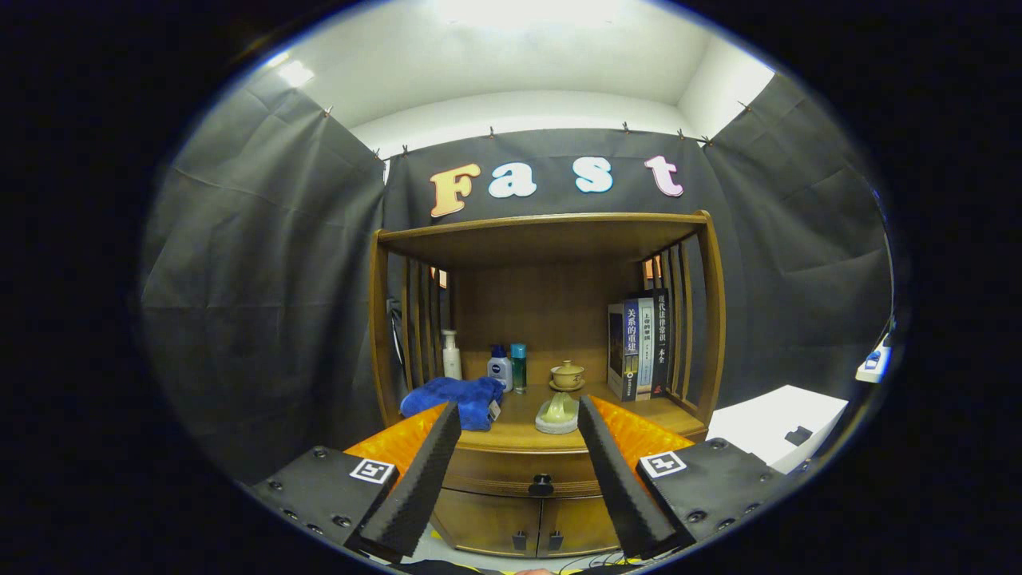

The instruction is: Pull open the drawer, take out the items inside it, and place them on the countertop above the cabinet.

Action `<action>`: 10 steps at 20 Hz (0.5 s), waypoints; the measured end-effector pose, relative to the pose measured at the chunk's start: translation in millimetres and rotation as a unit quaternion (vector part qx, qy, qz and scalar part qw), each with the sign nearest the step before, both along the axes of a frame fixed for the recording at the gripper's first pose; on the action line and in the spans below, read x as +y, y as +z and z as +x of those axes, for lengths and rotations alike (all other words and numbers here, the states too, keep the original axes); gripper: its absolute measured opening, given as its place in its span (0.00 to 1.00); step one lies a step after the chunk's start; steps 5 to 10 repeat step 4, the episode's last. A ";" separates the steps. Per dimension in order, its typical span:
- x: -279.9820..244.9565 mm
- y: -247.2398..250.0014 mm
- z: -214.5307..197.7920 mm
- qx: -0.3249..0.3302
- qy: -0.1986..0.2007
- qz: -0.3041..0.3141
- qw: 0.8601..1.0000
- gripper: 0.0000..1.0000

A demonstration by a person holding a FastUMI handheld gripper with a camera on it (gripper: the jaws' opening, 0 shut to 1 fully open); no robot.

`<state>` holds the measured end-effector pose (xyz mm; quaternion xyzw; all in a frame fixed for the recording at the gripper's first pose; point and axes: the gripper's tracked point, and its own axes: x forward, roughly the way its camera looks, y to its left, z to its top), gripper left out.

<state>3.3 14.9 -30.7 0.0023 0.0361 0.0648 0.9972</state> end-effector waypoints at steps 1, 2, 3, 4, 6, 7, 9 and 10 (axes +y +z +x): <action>0.7 0.1 0.4 -0.001 0.000 0.001 1.000 0.98; 0.9 -0.5 0.5 0.000 -0.001 0.002 1.000 0.98; 1.4 -0.1 1.1 0.000 -0.001 0.003 1.000 0.98; 1.2 0.3 0.3 0.000 -0.002 0.003 1.000 0.98; 1.2 0.3 0.3 0.000 -0.002 0.003 1.000 0.98; 1.2 0.3 0.3 0.000 -0.002 0.003 1.000 0.98; 1.2 0.3 0.3 0.000 -0.002 0.003 1.000 0.98; 1.2 0.3 0.3 0.000 -0.002 0.003 1.000 0.98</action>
